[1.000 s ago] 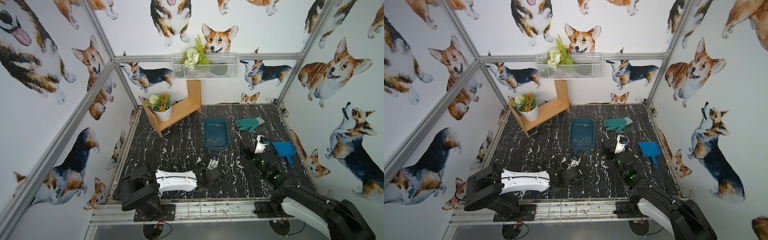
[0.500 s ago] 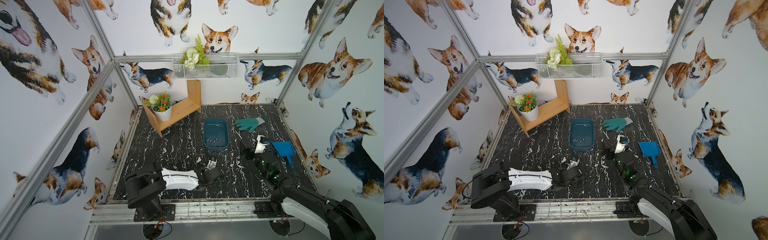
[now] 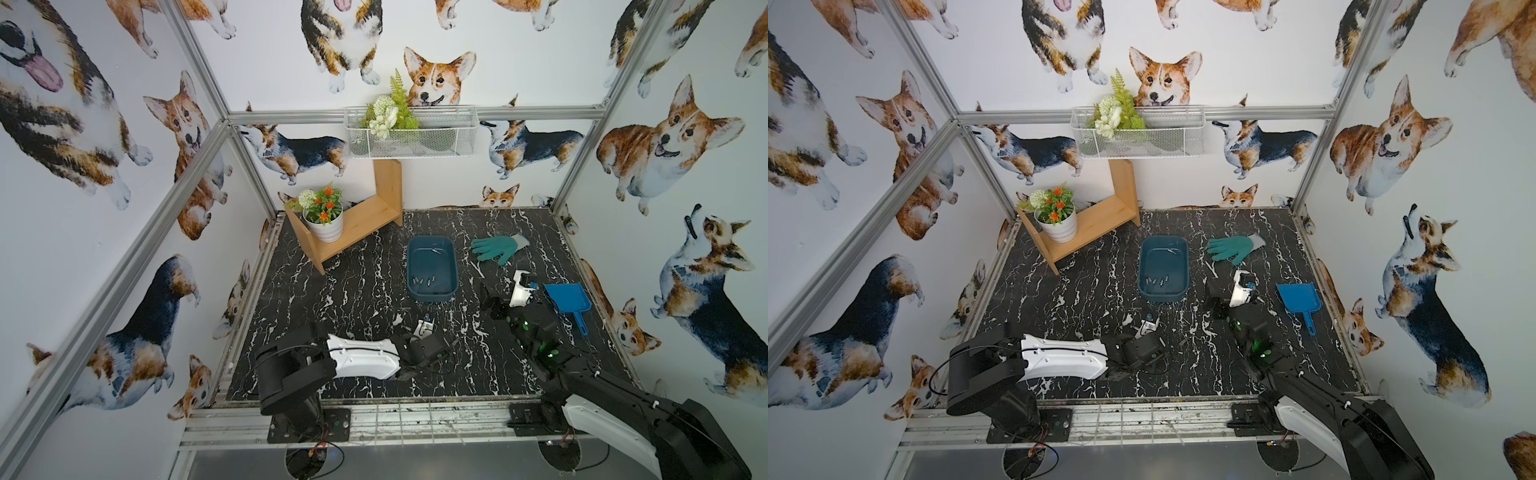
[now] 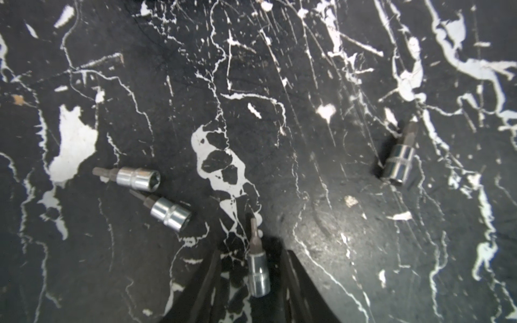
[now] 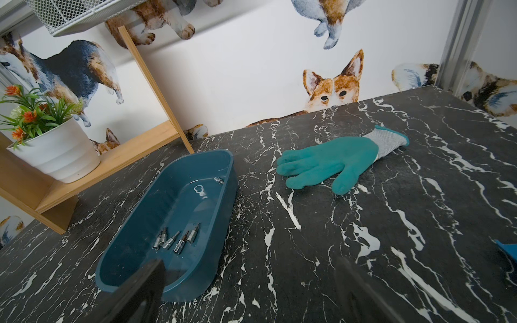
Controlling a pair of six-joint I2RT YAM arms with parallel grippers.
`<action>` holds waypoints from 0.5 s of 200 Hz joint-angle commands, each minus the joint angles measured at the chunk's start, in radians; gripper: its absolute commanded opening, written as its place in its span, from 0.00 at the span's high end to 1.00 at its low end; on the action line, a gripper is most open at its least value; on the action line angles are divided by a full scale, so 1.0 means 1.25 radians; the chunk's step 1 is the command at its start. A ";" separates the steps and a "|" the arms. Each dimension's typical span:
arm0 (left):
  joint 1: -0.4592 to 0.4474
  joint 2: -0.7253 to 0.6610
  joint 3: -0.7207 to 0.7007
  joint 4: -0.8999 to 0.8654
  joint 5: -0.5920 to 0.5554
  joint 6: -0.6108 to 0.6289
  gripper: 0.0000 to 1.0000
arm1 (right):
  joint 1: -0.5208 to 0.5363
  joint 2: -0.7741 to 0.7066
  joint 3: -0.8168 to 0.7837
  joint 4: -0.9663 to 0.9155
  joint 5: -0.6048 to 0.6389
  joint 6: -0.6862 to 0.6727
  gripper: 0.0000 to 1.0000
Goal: Put the bit on the desktop into the storage box
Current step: Pick up the screwdriver bit from the center of the board.
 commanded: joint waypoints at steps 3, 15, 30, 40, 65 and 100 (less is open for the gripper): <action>0.001 0.001 0.010 -0.039 -0.007 0.006 0.62 | 0.000 -0.003 -0.003 0.033 0.012 0.003 0.00; 0.001 0.021 0.012 -0.045 -0.008 0.007 0.65 | 0.000 -0.003 -0.003 0.033 0.012 0.003 0.00; 0.000 0.022 0.012 -0.051 -0.009 0.007 0.68 | 0.000 -0.003 -0.003 0.033 0.012 0.003 0.00; 0.000 0.021 0.011 -0.053 -0.009 0.007 0.70 | -0.001 -0.003 -0.002 0.033 0.013 0.003 0.00; 0.000 0.019 0.009 -0.053 -0.012 0.006 0.73 | -0.001 -0.005 -0.004 0.033 0.013 0.003 0.00; 0.000 0.015 0.010 -0.053 -0.011 0.006 0.79 | 0.000 -0.005 -0.005 0.035 0.014 0.003 0.00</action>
